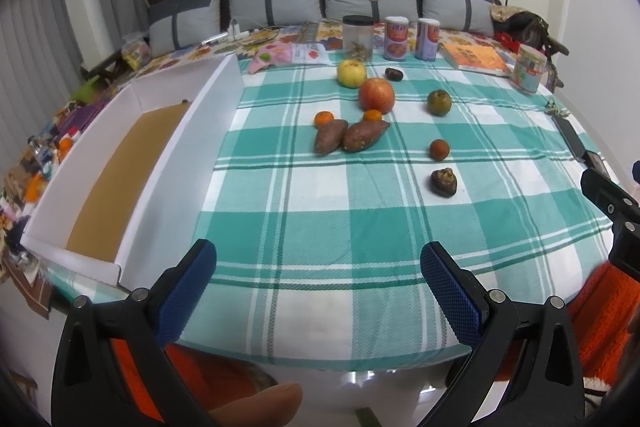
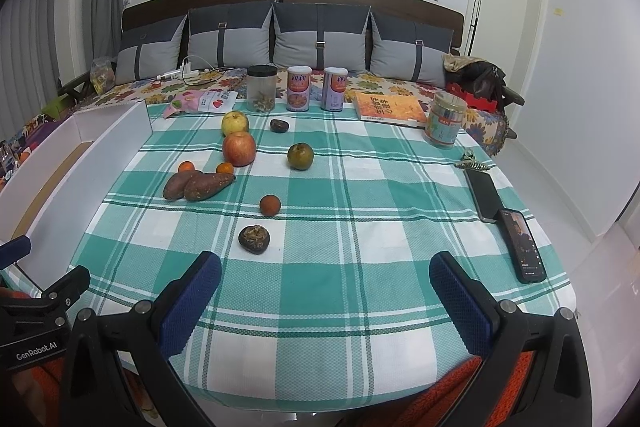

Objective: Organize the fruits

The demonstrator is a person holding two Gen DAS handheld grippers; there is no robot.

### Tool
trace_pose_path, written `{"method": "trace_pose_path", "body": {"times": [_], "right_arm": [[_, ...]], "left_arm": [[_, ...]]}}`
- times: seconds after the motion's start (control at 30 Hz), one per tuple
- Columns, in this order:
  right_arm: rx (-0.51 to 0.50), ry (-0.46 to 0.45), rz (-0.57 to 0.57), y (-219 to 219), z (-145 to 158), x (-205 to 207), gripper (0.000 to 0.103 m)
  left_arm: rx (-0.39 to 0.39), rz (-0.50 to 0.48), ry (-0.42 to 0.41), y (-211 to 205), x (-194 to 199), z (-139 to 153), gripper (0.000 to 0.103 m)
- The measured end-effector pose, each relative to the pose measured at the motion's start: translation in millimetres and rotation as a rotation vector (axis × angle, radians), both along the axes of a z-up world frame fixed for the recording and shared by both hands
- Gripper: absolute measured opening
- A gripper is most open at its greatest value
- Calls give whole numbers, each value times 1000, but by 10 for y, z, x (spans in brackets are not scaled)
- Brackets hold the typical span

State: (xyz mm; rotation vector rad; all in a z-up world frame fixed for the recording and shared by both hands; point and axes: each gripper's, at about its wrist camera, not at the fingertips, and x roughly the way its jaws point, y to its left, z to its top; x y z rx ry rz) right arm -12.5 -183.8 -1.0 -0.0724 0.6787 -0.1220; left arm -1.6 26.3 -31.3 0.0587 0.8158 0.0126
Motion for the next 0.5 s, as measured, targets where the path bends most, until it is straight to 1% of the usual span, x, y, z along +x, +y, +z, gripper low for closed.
{"method": "trace_pose_path", "body": {"times": [0.5], "right_arm": [[2,0,-2,-9,0,8,103]], "left_arm": [[8,0,6,-32,15,-4,102]]}}
